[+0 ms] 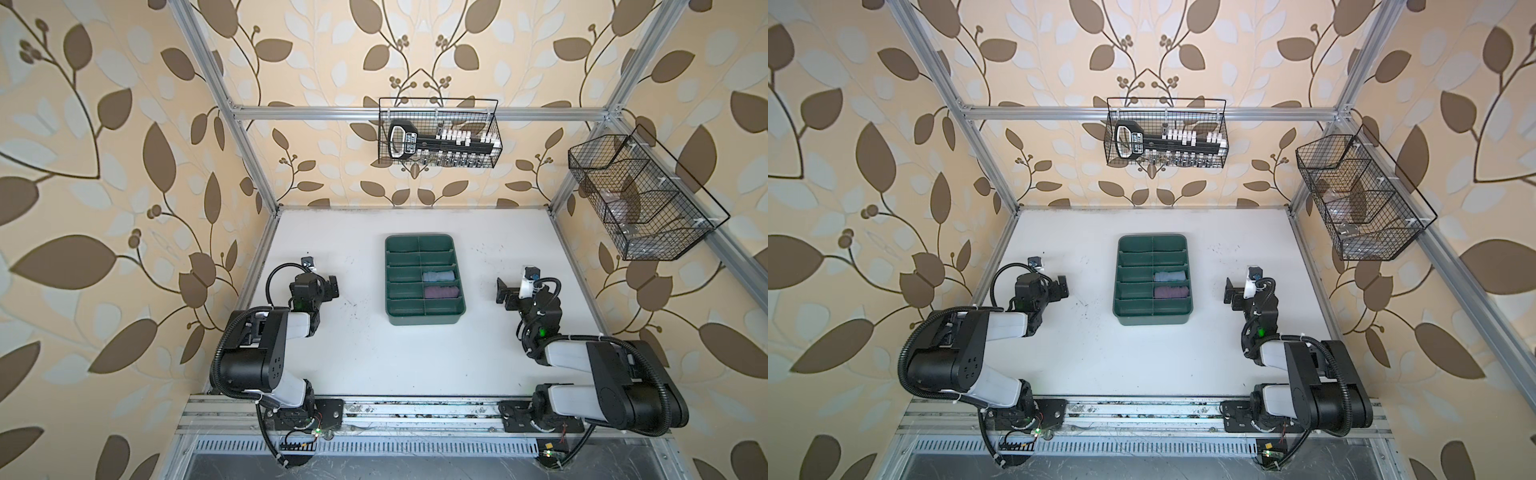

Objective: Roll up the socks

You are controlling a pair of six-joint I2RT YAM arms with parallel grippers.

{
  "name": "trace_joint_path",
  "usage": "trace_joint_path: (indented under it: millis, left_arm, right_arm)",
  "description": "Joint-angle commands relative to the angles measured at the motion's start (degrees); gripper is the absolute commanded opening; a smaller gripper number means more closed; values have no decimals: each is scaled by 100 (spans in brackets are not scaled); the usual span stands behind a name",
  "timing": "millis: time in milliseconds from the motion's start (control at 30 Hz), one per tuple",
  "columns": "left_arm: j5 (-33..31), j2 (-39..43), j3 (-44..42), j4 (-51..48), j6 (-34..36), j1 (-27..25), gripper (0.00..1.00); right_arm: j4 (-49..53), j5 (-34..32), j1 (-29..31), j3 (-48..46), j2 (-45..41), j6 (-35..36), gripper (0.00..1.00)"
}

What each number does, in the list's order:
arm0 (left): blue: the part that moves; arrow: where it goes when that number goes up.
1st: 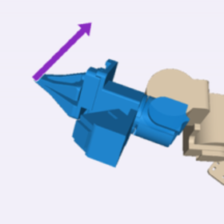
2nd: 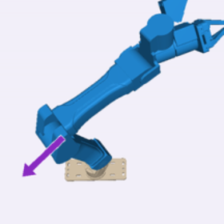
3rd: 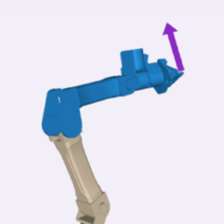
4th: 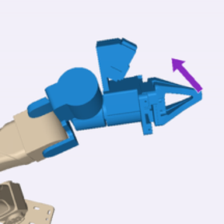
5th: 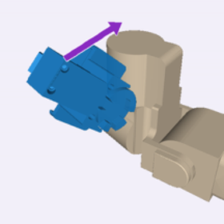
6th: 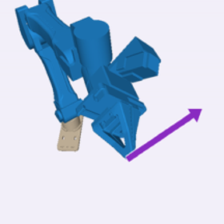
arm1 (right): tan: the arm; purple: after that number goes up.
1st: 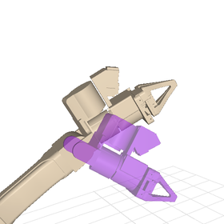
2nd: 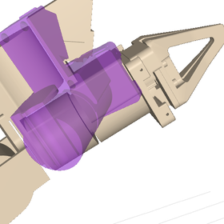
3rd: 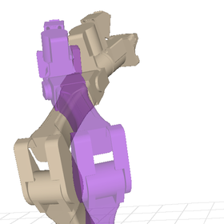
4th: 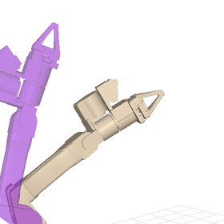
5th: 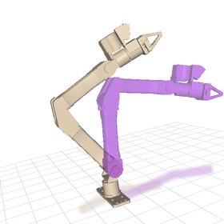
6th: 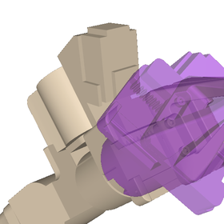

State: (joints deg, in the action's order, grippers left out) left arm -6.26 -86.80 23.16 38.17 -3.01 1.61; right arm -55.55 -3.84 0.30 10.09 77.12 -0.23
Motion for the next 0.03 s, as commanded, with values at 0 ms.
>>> trace_joint_path:
  millis: [0]
  left_arm:
    - [53, 102, -20, 261, 88, 50, 99]
  right_arm:
    - [-140, 59, 6, 61, -4, -20, 100]
